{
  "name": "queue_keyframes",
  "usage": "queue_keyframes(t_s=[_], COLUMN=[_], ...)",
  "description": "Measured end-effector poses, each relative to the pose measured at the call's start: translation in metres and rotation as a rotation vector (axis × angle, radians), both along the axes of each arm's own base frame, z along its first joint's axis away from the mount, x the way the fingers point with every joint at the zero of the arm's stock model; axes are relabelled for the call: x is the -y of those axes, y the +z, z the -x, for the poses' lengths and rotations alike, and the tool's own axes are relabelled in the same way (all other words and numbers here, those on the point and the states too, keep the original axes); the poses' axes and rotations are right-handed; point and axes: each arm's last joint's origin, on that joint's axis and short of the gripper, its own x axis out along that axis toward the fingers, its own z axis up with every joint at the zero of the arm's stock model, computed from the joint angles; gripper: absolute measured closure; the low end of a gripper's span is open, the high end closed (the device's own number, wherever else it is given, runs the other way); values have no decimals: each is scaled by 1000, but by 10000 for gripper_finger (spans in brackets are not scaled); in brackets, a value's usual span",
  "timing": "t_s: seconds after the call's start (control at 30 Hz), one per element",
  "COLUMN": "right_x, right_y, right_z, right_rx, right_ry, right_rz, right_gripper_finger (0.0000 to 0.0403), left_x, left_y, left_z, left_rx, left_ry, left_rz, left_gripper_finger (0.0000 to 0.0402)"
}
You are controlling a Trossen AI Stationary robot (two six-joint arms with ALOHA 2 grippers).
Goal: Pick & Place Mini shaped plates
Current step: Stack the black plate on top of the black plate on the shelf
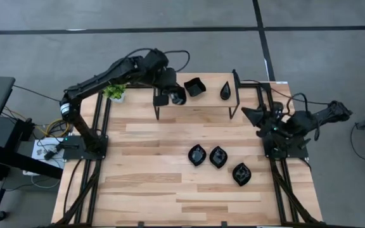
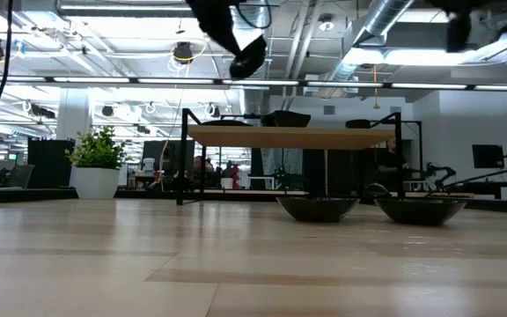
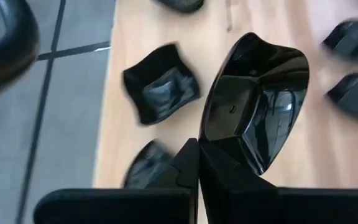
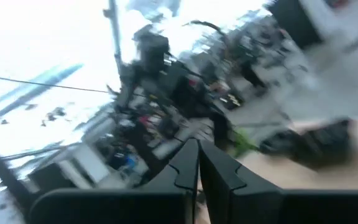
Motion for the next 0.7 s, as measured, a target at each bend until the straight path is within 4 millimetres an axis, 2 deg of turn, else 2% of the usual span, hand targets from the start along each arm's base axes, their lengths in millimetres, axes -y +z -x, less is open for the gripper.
queue_keyframes(t_s=[0.13,0.3,0.4,0.43,0.7], right_x=[-3,-2,1,2,19], right_y=[2,4,14,23,64], right_z=[-21,-55,-72,-78,-116], right_rx=[29,-160,-275,-284,-543], right_ry=[27,-50,-106,-128,-203], right_rz=[46,179,304,327,387], right_gripper_finger=[393,393,390,387,325], left_x=[19,30,30,29,27], left_y=[3,6,7,7,7], left_z=[-10,-17,-17,-17,-17], left_rx=[60,123,129,131,129], left_ry=[9,21,41,55,115], left_rz=[49,81,87,89,47], left_gripper_finger=[398,398,398,398,398])
